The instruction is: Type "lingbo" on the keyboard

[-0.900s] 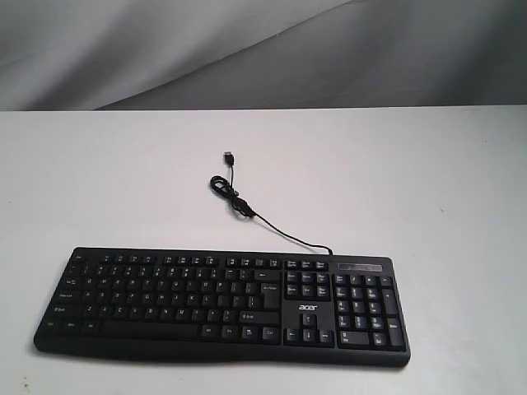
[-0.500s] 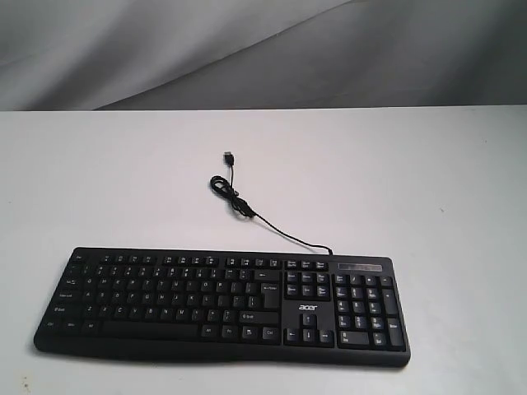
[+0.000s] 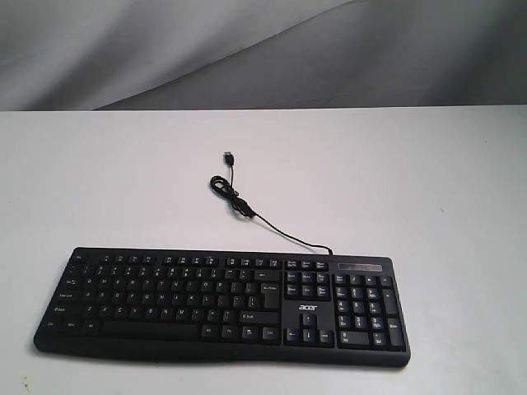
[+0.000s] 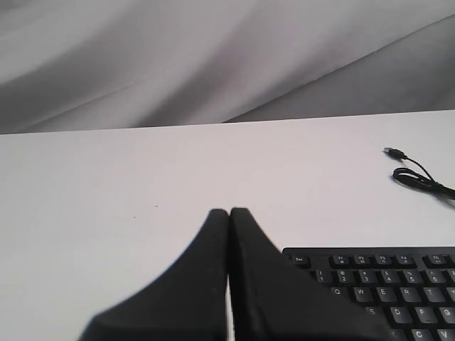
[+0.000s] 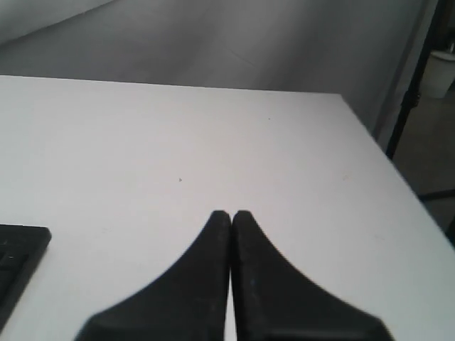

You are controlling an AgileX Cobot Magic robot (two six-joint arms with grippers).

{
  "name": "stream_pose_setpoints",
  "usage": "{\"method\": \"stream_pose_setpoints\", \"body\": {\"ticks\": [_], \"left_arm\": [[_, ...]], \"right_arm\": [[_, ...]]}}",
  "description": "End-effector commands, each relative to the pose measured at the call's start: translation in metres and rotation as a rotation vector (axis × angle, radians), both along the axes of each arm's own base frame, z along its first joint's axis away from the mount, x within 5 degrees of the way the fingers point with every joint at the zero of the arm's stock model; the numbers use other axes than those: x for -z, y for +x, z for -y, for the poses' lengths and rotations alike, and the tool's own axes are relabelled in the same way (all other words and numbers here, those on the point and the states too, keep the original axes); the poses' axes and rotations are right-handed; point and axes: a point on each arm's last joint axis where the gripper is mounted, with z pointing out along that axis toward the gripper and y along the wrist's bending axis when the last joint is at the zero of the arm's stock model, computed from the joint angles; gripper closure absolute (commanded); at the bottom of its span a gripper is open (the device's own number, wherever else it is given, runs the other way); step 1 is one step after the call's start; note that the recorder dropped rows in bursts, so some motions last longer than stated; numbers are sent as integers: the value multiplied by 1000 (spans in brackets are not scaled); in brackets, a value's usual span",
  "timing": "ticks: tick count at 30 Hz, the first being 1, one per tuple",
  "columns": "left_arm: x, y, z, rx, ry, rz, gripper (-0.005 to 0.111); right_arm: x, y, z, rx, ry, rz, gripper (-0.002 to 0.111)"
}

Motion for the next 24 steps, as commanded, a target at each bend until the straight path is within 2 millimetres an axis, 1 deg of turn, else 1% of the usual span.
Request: {"method": "stream_pose_setpoints", "body": {"ticks": [1, 3, 4, 10, 12, 14, 15, 16, 17, 18, 19, 20, 22, 23, 24], "left_arm": [[1, 0, 0, 0, -5, 6, 106], [1, 0, 0, 0, -5, 6, 106], [1, 0, 0, 0, -5, 6, 106], [1, 0, 0, 0, -5, 6, 106], [1, 0, 0, 0, -5, 6, 106], [1, 0, 0, 0, -5, 6, 106], [1, 0, 0, 0, -5, 6, 106], [1, 0, 0, 0, -5, 6, 106], [1, 0, 0, 0, -5, 6, 106], [1, 0, 0, 0, -5, 6, 106], [1, 0, 0, 0, -5, 6, 106], [1, 0, 0, 0, -5, 6, 106], [1, 0, 0, 0, -5, 6, 106], [1, 0, 0, 0, -5, 6, 106], [1, 0, 0, 0, -5, 6, 106]], "right_arm": [[-20, 3, 0, -7, -88, 223, 108], [-35, 2, -1, -9, -7, 403, 108], [-40, 1, -1, -8, 12, 460, 108], [-67, -9, -1, -15, 26, 773, 108], [-75, -14, -2, -40, 125, 885, 108], [-82, -21, -2, -86, 269, 1001, 108], [-87, -25, -3, -146, 405, 1078, 108], [-87, -26, -3, -149, 412, 1080, 108], [-95, -25, -5, -154, 377, 1043, 108], [-99, -23, -6, -150, 350, 987, 108], [-113, -14, -8, -136, 291, 848, 108], [-120, -10, -8, -133, 305, 812, 108], [-135, 13, -6, -114, 354, 684, 108], [-137, 35, -5, -106, 360, 586, 108], [-137, 51, -5, -113, 396, 525, 108]]}}
